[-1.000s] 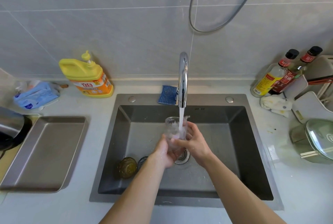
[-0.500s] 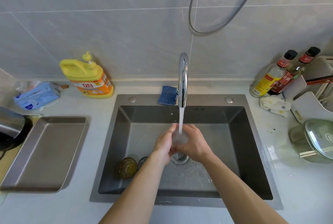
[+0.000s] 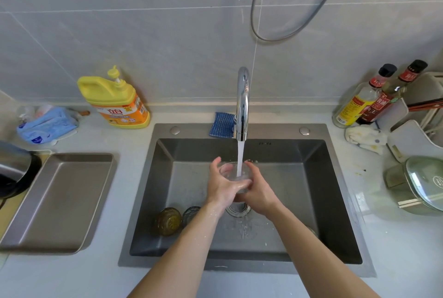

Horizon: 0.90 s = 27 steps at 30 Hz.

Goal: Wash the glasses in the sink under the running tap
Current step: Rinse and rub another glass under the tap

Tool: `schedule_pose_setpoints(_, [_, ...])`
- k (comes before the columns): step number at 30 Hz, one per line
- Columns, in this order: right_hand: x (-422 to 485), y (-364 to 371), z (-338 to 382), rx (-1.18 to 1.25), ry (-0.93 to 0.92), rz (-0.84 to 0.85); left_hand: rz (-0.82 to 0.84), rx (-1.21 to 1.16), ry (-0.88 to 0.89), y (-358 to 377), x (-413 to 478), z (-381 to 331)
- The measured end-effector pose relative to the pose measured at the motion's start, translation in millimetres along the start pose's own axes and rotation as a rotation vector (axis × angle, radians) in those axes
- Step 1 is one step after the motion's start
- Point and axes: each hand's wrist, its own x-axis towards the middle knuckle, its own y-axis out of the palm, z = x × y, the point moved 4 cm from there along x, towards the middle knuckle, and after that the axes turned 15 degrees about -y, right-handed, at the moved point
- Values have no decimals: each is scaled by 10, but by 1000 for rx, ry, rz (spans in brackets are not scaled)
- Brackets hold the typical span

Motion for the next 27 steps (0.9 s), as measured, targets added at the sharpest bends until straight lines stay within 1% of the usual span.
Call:
schedule_pose_setpoints(2, [16, -12, 9, 30, -6, -19, 21, 40, 47, 40, -10, -19])
schedule_pose_setpoints(6, [34, -30, 22, 123, -2, -52, 51, 9, 82, 22, 6, -28])
schedule_pose_setpoints(10, [28, -57, 102, 96, -11, -92, 110, -44, 80, -12, 74, -17])
schedule_pose_setpoints(12, [31, -75, 168, 60, -23, -91, 138, -119, 16, 4, 58, -19])
schedule_pose_setpoints(14, [31, -78, 212, -13, -37, -83, 186, -299, -98, 47, 41, 13])
schedule_pose_setpoints(16, [28, -89, 241, -93, -57, -127, 244, -416, -173, 96, 30, 46])
schedule_pose_setpoints(18, [25, -106, 255, -118, -101, -169, 290, -468, -186, 95, 27, 35])
schedule_pose_setpoints(19, [18, -117, 250, -93, -107, -171, 328, -499, -186, 85, 25, 21])
schedule_pose_setpoints(21, [7, -145, 225, -20, -103, -161, 406, -516, -181, 53, 48, 23])
schedule_pose_setpoints(24, [-23, -171, 222, -10, -125, -175, 446, -430, -130, 6, 80, 62])
schedule_pose_setpoints(25, [-22, -162, 225, -19, -131, -157, 437, -420, -138, -3, 85, 86])
schedule_pose_setpoints(27, [-16, -104, 240, -17, -74, -45, 439, -382, -171, 2, 102, 129])
